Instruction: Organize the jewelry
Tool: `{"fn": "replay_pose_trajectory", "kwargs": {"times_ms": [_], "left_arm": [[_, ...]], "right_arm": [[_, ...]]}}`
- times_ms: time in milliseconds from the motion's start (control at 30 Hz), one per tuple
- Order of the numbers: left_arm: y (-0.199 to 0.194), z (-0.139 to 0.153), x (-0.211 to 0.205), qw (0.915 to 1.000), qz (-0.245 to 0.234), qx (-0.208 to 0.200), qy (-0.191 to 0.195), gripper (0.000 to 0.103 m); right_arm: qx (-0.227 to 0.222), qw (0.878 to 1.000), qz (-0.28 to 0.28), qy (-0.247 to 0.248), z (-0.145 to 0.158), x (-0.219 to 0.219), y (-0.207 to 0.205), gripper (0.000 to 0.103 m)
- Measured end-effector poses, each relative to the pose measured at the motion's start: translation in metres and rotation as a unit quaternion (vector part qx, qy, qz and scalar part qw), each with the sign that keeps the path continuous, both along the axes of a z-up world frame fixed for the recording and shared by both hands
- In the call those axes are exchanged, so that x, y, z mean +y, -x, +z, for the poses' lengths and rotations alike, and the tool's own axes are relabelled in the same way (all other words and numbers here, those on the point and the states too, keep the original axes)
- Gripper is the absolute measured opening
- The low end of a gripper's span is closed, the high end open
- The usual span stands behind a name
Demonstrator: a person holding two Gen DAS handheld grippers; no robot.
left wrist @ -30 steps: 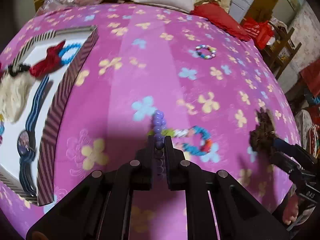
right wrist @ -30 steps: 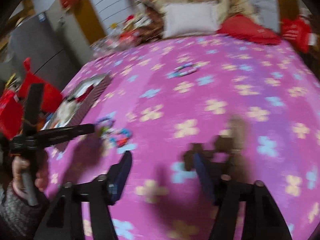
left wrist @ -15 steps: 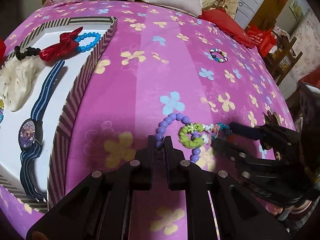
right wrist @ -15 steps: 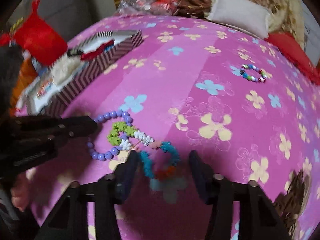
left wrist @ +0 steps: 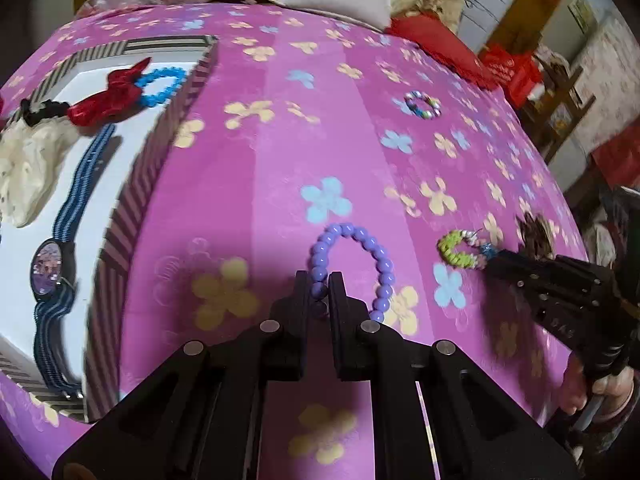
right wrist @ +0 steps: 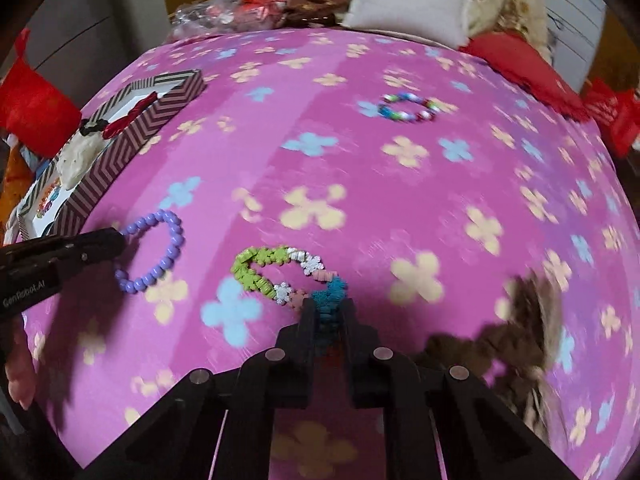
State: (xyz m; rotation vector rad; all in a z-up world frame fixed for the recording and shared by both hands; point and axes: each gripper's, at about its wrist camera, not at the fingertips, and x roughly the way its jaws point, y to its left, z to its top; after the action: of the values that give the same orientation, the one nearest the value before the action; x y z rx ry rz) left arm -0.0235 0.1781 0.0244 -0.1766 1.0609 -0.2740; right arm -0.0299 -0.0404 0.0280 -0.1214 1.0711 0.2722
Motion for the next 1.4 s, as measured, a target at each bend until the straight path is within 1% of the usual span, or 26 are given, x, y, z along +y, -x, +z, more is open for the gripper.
{"fn": "replay_pose_trajectory", "kwargs": {"times_ms": [100, 167, 200, 233, 267, 400, 500, 567, 600, 633, 667, 700, 733, 833, 900, 1133, 1267, 1400], "left_arm": [[0.000, -0.005, -0.007, 0.9999, -0.008, 0.005, -0.010, 0.008], [0.001, -0.005, -0.008, 0.9999, -0.007, -0.004, -0.013, 0.008], [0.001, -0.006, -0.008, 0.9999, -0.007, -0.005, -0.014, 0.008], [0.001, -0.006, -0.007, 0.9999, -0.006, -0.007, -0.011, 0.009], [0.001, -0.007, -0.007, 0.9999, -0.004, -0.008, -0.007, 0.010], [-0.001, -0.008, -0.005, 0.9999, -0.002, -0.014, 0.004, 0.011], [-0.002, -0.008, -0.006, 0.9998, -0.004, -0.018, 0.005, 0.011], [-0.003, -0.008, -0.007, 0.9997, -0.006, -0.023, 0.005, 0.011], [-0.003, -0.008, -0.008, 0.9997, -0.007, -0.024, 0.004, 0.011], [-0.003, -0.008, -0.009, 0.9996, -0.007, -0.026, 0.001, 0.011], [-0.003, -0.008, -0.011, 0.9996, -0.008, -0.027, -0.004, 0.011], [-0.003, -0.007, -0.012, 0.9995, -0.009, -0.028, -0.009, 0.009], [-0.002, -0.007, -0.014, 0.9994, -0.009, -0.029, -0.017, 0.008], [-0.001, -0.006, -0.015, 0.9992, -0.004, -0.033, -0.020, 0.008], [0.001, -0.001, -0.013, 0.9989, 0.000, -0.042, -0.020, 0.008], [0.014, 0.041, 0.012, 0.9947, 0.017, -0.098, 0.024, 0.008], [0.023, 0.064, 0.032, 0.9905, 0.031, -0.125, 0.047, 0.008], [0.035, 0.084, 0.057, 0.9844, 0.055, -0.153, 0.066, 0.008]], "right_arm": [[0.001, 1.000, -0.011, -0.027, 0.003, -0.012, 0.008, 0.013], [-0.004, 0.999, -0.016, -0.032, 0.004, -0.015, 0.009, 0.025], [-0.007, 0.999, -0.019, -0.034, 0.004, -0.015, 0.008, 0.039], [-0.010, 0.999, -0.021, -0.034, 0.004, -0.015, 0.007, 0.045], [-0.015, 0.999, -0.024, -0.030, 0.004, -0.014, 0.005, 0.045], [-0.014, 0.999, -0.020, -0.025, -0.002, -0.009, -0.003, 0.045], [-0.019, 0.999, -0.014, -0.028, -0.006, -0.002, -0.010, 0.045], [-0.024, 0.999, -0.008, -0.019, -0.008, 0.005, -0.012, 0.045], [-0.027, 0.999, -0.002, -0.019, -0.009, 0.009, -0.012, 0.043], [-0.029, 0.999, 0.003, -0.019, -0.010, 0.012, -0.012, 0.034], [-0.028, 0.999, 0.011, -0.023, -0.011, 0.017, -0.011, 0.030], [-0.024, 0.999, 0.013, -0.018, -0.012, 0.020, -0.012, 0.019], [-0.027, 0.999, 0.013, -0.012, -0.012, 0.022, -0.011, 0.013], [-0.017, 0.999, 0.012, -0.024, -0.010, 0.024, -0.011, 0.012], [-0.025, 0.999, 0.005, -0.027, -0.002, 0.022, -0.009, 0.012], [-0.051, 0.997, -0.006, -0.050, 0.039, 0.019, -0.002, 0.012], [-0.066, 0.997, 0.004, -0.045, 0.059, 0.033, 0.004, 0.012], [-0.073, 0.996, 0.016, -0.043, 0.071, 0.049, 0.010, 0.012]]}}
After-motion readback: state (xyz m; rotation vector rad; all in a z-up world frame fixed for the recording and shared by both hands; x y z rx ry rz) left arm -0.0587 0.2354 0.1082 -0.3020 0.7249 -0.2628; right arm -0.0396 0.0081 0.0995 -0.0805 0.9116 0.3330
